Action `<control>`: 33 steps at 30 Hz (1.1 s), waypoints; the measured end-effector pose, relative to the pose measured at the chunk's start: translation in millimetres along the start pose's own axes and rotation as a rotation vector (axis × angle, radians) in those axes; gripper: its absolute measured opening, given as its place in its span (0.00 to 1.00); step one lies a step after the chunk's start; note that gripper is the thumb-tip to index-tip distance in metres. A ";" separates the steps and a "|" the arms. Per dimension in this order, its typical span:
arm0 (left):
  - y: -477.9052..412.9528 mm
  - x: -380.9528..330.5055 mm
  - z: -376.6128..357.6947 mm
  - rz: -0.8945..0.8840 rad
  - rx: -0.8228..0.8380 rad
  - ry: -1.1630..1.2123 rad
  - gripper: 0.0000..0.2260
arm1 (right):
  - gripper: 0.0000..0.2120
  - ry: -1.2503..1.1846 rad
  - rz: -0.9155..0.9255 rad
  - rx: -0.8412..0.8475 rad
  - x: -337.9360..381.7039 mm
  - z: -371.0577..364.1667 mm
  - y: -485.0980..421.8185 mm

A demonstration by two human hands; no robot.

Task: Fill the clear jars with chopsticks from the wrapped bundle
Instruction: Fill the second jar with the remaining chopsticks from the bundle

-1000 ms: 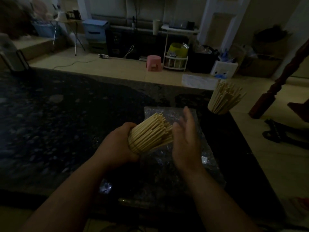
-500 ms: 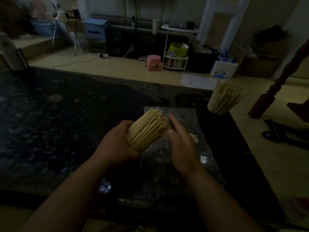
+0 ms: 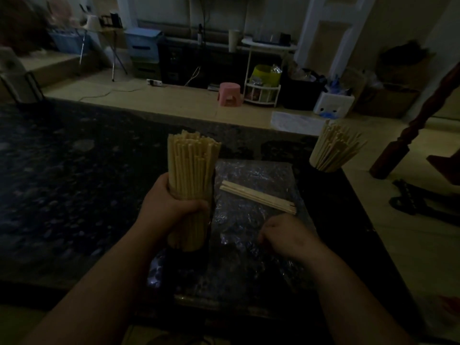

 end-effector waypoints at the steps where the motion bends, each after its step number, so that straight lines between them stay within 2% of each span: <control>1: -1.9 2.4 1.8 0.027 -0.002 0.044 0.36 | 0.10 0.121 -0.014 0.041 -2.8 -7.0 -2.1; 5: -6.0 7.8 5.8 0.069 -0.004 0.085 0.38 | 0.17 0.300 0.033 0.153 -0.8 -26.1 -1.1; 8: -4.5 5.9 5.1 0.042 -0.013 0.069 0.37 | 0.28 0.261 0.076 0.106 -6.9 -34.4 -6.8; 11: -1.4 3.1 2.8 0.005 0.019 0.067 0.37 | 0.33 0.343 -0.013 0.016 -24.3 -44.5 -14.8; 17: 6.5 -8.7 -1.5 -0.151 0.030 -0.060 0.40 | 0.36 0.272 -0.121 -0.265 -36.0 -52.6 -26.2; 22: 7.7 -15.0 -7.6 -0.230 0.061 -0.138 0.41 | 0.32 0.300 0.003 -0.372 -27.1 -51.1 -57.2; 29: 6.7 -17.7 -9.6 -0.276 0.075 -0.194 0.41 | 0.30 0.251 -0.098 -0.377 -25.9 -28.4 -96.7; 33: 2.7 -16.9 -4.3 -0.258 0.025 -0.162 0.41 | 0.29 0.343 -0.046 -0.332 -20.3 -18.8 -115.7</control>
Point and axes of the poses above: each hand's wrist, its own y-axis away from the middle knuckle, its own z-axis out of the back of the hand, x = y × z, the point moved 6 cm from there along -y, towards the middle knuckle, and after that the axes turned 2 degrees about z, right-handed, at the moved point
